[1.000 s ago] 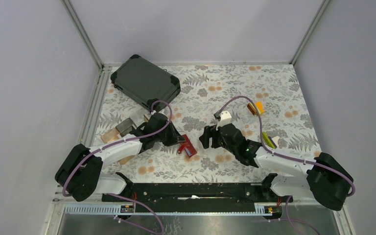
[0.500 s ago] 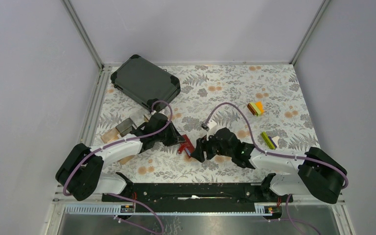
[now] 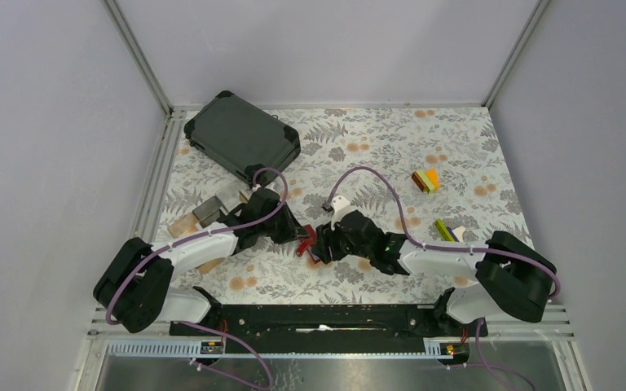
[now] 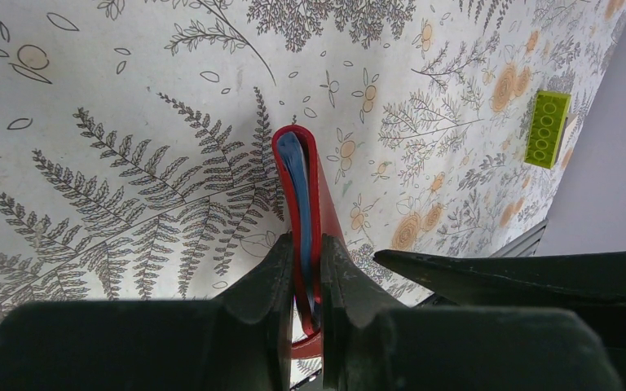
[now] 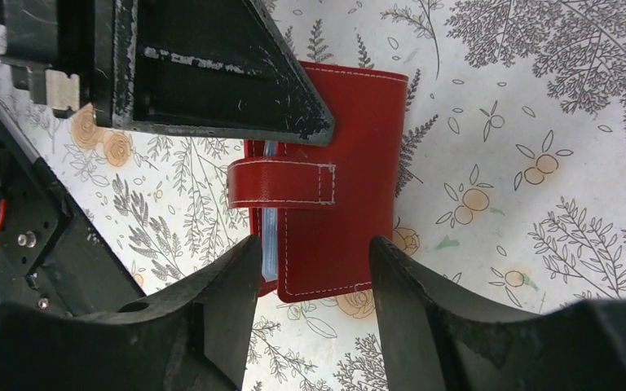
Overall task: Put the credit cards into the card holder
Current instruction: Open the card holder at the center of the board.
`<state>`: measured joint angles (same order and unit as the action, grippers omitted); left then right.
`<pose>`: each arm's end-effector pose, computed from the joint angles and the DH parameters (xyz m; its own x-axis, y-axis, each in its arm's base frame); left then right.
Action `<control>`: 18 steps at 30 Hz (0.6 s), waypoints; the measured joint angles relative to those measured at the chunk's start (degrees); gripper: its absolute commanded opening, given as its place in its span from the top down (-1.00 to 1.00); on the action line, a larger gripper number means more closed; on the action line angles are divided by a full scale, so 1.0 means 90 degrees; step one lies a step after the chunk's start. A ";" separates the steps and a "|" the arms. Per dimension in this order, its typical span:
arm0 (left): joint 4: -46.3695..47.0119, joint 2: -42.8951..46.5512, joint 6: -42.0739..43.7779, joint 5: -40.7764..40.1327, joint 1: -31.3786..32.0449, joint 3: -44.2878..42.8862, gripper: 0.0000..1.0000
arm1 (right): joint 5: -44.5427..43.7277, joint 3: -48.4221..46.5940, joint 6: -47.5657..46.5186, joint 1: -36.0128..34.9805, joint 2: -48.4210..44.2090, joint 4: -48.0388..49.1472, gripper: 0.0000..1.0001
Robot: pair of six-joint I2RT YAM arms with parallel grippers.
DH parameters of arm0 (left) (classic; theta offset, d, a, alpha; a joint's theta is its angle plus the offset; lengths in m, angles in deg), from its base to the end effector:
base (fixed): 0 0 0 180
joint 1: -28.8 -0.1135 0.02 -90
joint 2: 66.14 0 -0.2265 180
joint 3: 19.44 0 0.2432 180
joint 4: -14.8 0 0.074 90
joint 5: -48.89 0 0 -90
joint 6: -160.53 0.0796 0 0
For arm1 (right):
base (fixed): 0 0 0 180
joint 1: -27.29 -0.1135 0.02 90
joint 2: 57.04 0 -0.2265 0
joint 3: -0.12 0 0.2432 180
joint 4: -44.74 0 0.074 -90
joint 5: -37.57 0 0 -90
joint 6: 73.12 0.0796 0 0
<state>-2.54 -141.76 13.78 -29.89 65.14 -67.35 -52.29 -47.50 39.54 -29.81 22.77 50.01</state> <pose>0.2216 -0.1822 0.1122 -0.8913 -0.3627 -0.2722 -0.0973 0.7393 -0.6663 0.1751 0.2711 0.1373 -0.5509 -0.1422 -0.8224 -0.6812 0.6460 0.3445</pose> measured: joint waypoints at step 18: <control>-0.0002 0.0000 0.0187 -0.0061 -0.0002 0.0000 0.32 | -0.0896 -0.0357 -0.0061 -0.0486 0.0454 -0.0289 1.00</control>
<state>-2.56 -141.76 15.46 -30.44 65.12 -67.35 -60.35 -50.72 38.99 -34.18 26.86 47.40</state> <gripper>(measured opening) 0.209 0.088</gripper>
